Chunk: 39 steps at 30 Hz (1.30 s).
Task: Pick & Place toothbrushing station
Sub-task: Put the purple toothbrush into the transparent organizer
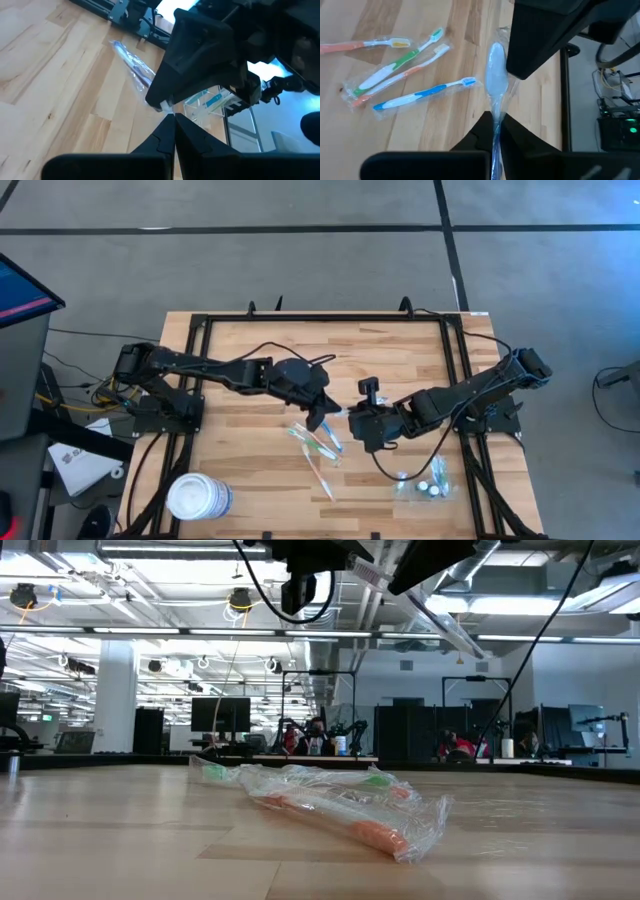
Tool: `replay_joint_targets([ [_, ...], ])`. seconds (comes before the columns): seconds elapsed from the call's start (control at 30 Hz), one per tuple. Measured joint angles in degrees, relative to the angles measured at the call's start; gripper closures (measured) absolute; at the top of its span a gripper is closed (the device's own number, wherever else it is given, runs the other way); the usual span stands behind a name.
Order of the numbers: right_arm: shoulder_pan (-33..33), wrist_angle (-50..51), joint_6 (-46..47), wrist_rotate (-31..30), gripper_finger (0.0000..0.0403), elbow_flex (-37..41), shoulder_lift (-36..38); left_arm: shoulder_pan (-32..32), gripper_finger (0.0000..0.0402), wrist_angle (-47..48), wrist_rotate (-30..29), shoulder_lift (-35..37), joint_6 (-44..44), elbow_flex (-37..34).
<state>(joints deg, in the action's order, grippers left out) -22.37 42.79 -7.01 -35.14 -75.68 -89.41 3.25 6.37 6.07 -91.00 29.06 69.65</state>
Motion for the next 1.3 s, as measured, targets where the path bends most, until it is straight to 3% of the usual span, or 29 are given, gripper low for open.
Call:
replay_joint_targets([
  [0.43, 0.0, 0.8, 1.0, 5.3, 0.0401, -0.1, 1.0, -0.2, 0.0378, 0.3, -0.5, 2.5, -5.0, -0.1],
  [0.6, -0.6, -1.9, 2.4, 9.4, 0.0402, 0.5, 3.8, 0.3, 0.0373, 0.3, -3.1, 4.5, -7.8, 0.0],
  [0.77, -2.5, -9.7, 3.4, 14.5, 0.0402, 4.6, 9.9, 0.3, 0.0373, 0.3, -3.8, 4.5, -7.8, 0.0],
  [0.97, -6.0, -16.3, 5.6, 14.8, 0.0402, 11.0, 17.7, 0.3, 0.0375, 0.0, -5.2, 4.5, -8.3, 0.0],
  [1.3, -10.3, -25.8, 9.7, 14.3, 0.0403, 18.8, 24.6, 0.3, 0.0376, 0.0, -5.2, 4.5, -8.3, 0.0],
])
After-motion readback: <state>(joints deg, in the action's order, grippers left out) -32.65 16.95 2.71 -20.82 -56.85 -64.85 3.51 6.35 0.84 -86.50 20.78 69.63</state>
